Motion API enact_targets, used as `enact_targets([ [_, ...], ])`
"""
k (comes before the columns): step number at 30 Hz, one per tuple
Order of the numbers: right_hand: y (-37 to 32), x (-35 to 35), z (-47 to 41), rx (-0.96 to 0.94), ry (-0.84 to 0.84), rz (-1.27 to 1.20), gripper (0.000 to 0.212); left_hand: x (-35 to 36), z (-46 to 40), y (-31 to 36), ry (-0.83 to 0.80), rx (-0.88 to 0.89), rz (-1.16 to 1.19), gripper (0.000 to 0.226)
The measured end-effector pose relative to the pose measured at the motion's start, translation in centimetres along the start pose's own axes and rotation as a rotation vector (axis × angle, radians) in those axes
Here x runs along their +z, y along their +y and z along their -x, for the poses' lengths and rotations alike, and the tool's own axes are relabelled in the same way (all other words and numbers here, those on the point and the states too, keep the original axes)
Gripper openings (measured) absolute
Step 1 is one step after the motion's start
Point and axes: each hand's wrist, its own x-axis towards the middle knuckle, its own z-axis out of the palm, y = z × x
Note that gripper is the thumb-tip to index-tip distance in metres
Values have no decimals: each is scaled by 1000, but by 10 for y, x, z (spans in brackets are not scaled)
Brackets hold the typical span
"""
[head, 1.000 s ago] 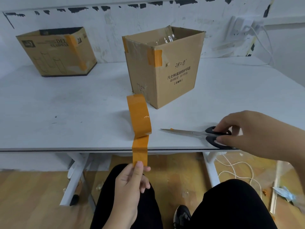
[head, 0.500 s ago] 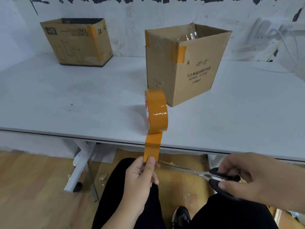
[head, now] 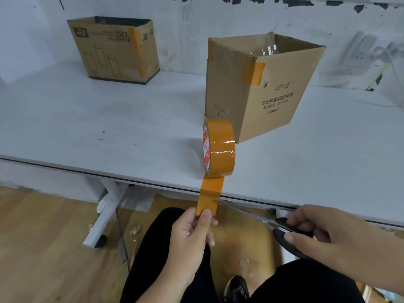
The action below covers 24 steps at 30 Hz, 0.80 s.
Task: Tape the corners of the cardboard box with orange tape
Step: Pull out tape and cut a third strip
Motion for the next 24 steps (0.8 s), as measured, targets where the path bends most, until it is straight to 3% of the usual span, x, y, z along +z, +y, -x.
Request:
enact_targets([
  [5, -9, 3, -6, 13, -2, -70, 40, 0, 1, 1, -10, -4, 19, 25],
  [12, -20, 8, -11, 69, 4, -77, 49, 0, 1, 0, -14, -2, 53, 23],
  [24, -41, -6, -22, 9, 13, 40, 27, 0, 1, 0, -3, -18, 46, 25],
])
